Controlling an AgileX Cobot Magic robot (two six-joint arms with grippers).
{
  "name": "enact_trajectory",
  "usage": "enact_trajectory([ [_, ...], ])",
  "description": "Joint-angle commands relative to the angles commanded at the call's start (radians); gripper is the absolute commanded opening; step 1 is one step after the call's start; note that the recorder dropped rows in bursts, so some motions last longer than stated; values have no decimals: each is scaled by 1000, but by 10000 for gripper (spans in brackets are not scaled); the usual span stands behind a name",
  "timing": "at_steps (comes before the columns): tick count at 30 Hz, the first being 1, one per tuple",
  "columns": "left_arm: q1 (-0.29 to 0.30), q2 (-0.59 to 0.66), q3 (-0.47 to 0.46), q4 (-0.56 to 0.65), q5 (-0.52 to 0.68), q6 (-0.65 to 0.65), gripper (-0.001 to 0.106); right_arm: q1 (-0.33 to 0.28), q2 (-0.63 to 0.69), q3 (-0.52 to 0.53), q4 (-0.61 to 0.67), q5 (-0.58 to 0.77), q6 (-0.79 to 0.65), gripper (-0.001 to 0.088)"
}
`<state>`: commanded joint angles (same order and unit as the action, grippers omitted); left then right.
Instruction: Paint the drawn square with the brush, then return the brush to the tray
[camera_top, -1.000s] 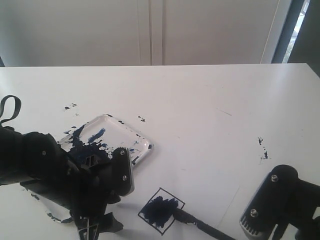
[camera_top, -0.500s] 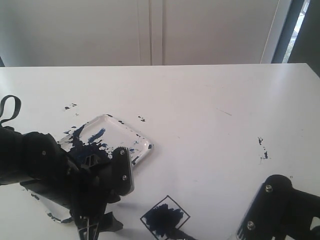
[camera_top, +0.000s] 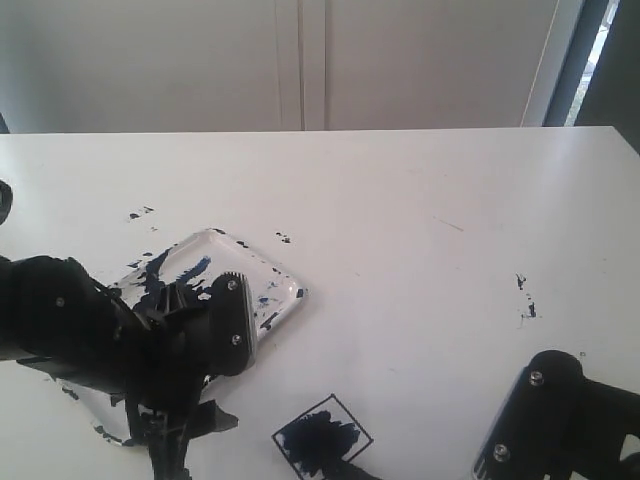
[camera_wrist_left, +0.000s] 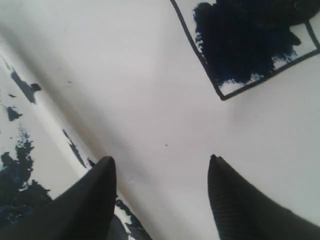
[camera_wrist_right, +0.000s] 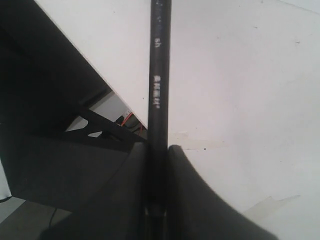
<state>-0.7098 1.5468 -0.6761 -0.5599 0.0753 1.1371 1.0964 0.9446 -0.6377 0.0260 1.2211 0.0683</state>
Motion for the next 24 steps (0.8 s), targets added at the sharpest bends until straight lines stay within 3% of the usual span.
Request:
enact_trajectory([
  [6,0,-3,2,15,121,-228,587,0,0,0,0,0,6,0],
  [9,0,-3,2,137,133,-359,586,0,0,0,0,0,9,0],
  [12,0,2,2,334,162,-563,586,0,0,-8,0,0,10,0],
  [24,0,85,5,353,161,-590,586,0,0,-90,0,0,25,0],
])
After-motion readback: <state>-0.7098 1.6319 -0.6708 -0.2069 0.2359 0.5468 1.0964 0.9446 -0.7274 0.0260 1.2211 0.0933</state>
